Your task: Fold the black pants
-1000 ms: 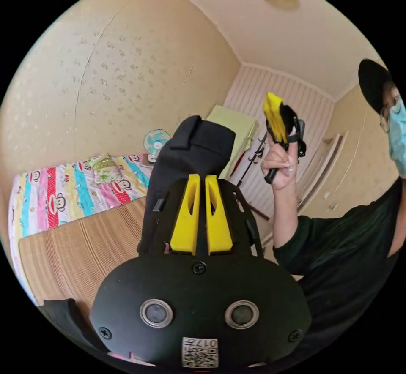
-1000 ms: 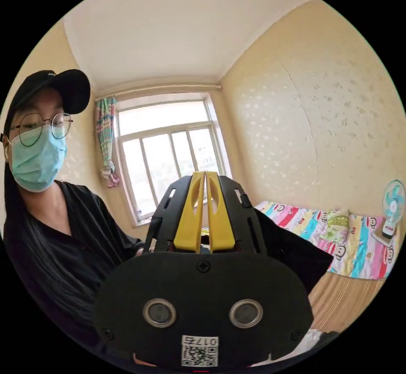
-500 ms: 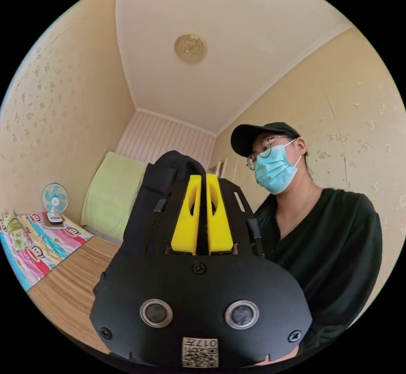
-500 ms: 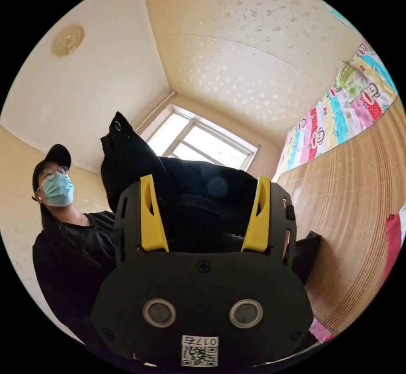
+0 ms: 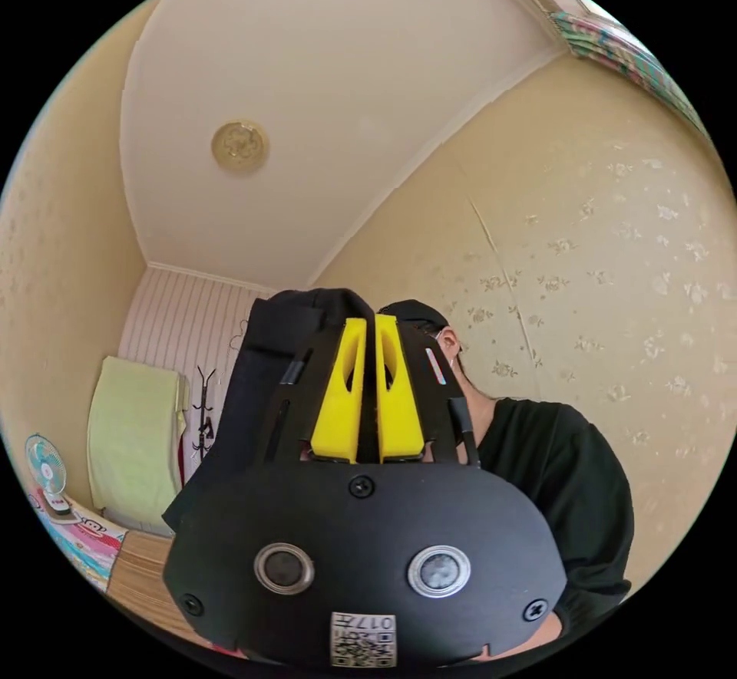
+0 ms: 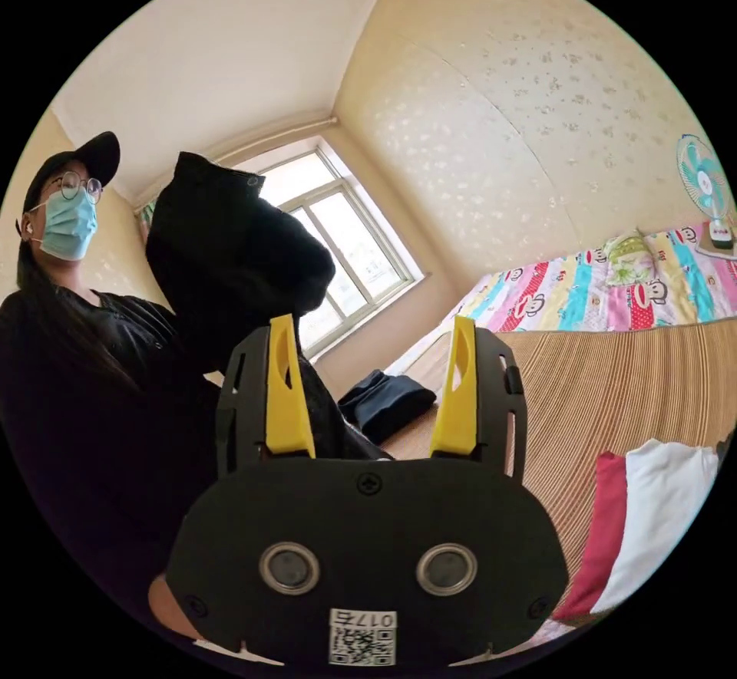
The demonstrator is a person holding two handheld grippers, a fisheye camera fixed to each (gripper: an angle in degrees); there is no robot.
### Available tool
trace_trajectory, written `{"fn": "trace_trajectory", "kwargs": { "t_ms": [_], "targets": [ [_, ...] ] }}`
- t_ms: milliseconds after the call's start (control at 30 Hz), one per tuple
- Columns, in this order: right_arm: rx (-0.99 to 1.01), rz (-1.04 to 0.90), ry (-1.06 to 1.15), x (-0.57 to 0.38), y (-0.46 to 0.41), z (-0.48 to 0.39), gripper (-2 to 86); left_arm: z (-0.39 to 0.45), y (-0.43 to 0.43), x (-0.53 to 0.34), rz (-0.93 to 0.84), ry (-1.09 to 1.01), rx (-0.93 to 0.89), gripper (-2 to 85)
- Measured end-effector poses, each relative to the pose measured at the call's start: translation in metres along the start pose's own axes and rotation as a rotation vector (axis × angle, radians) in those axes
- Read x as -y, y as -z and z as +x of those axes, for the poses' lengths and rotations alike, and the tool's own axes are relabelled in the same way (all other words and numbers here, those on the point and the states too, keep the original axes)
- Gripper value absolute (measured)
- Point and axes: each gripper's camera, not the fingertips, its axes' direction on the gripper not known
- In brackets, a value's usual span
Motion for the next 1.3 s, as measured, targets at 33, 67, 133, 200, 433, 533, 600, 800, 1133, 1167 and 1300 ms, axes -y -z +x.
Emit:
{"fn": "trace_trajectory", "kwargs": {
  "t_ms": [33,67,133,200,433,533,600,800,1133,1167,1300],
  "targets": [
    [0.027,-0.008,0.000,-0.004,-0.011,0.000,26.2,-0.008,-0.007,0.005,0.005,0.018,-0.030,-0.1],
    [0.106,-0.012,0.004,-0.004,-0.034,-0.005,27.3,-0.016,-0.014,0.009,0.011,0.039,-0.057,-0.1],
    [0.255,0.029,0.035,0.012,-0.068,-0.018,28.3,-0.030,-0.021,0.011,0.028,0.078,-0.101,-0.1],
    [0.401,0.135,0.079,0.059,-0.095,-0.034,28.4,-0.041,-0.021,0.012,0.055,0.120,-0.143,-0.1],
    [0.539,0.239,0.286,0.217,-0.041,-0.102,10.7,0.011,0.029,0.058,0.118,0.039,-0.029,-0.4],
    [0.328,0.280,0.371,0.267,0.009,-0.159,7.1,0.074,0.059,0.087,0.012,-0.101,0.377,-0.5],
    [0.040,0.319,0.317,0.303,0.026,-0.194,6.5,0.103,0.074,0.098,-0.061,-0.172,0.687,-0.5],
    [-0.368,0.103,0.131,0.475,-0.048,-0.121,7.4,-0.007,0.161,0.136,-0.133,0.050,1.402,0.3],
    [-0.724,-0.443,-0.474,0.510,-0.194,0.245,12.5,-0.260,0.431,-0.050,-0.364,0.917,1.843,8.3],
    [-0.713,-0.521,-0.494,0.472,-0.201,0.270,12.5,-0.264,0.451,-0.104,-0.444,1.028,1.825,8.5],
    [-0.717,-0.779,-0.687,0.319,-0.212,0.348,13.3,-0.266,0.494,-0.276,-0.644,1.427,1.675,10.1]
  ]
}}
